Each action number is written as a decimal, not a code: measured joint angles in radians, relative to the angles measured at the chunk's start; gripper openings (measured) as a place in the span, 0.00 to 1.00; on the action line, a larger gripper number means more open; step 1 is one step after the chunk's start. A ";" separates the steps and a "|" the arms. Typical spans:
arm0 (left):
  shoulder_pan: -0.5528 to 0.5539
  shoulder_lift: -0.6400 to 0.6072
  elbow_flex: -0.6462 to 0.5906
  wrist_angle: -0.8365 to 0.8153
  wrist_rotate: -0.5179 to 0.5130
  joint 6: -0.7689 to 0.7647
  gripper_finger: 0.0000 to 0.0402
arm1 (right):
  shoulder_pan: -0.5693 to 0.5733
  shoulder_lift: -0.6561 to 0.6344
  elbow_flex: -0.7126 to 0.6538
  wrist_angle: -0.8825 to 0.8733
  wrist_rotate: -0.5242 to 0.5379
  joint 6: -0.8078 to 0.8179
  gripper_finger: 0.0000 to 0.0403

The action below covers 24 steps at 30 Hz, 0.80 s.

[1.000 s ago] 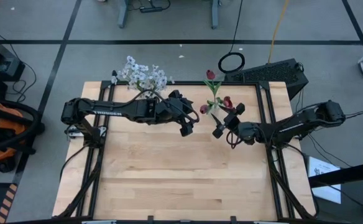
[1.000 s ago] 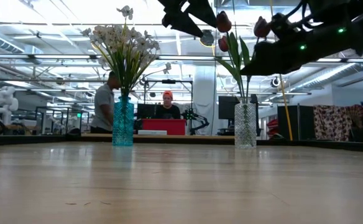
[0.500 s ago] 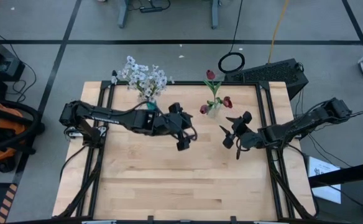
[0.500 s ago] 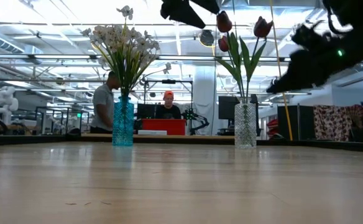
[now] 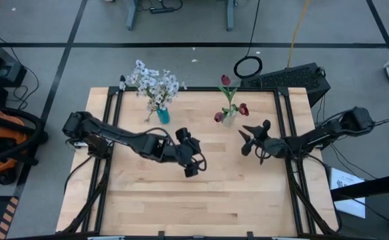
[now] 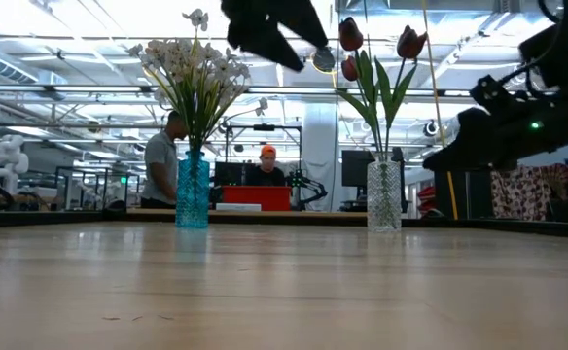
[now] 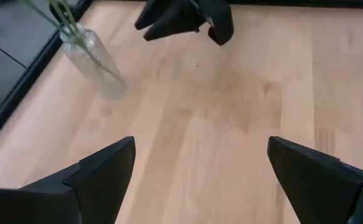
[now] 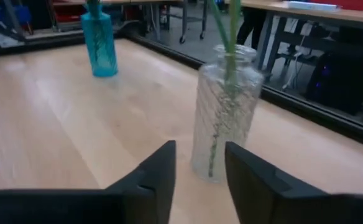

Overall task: Sort flowers into vase by color
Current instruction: Adjust the transparent vase

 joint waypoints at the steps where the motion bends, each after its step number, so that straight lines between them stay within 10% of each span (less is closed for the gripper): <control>1: -0.004 0.000 -0.026 0.029 -0.006 -0.007 0.93 | -0.016 0.010 0.011 0.003 -0.020 -0.016 0.30; 12: -0.053 0.000 -0.179 0.218 -0.086 -0.011 0.93 | -0.188 0.180 0.128 0.003 -0.152 -0.087 0.01; 24: -0.060 0.000 -0.186 0.215 -0.107 -0.010 0.93 | -0.284 0.354 0.195 0.036 -0.197 -0.112 0.00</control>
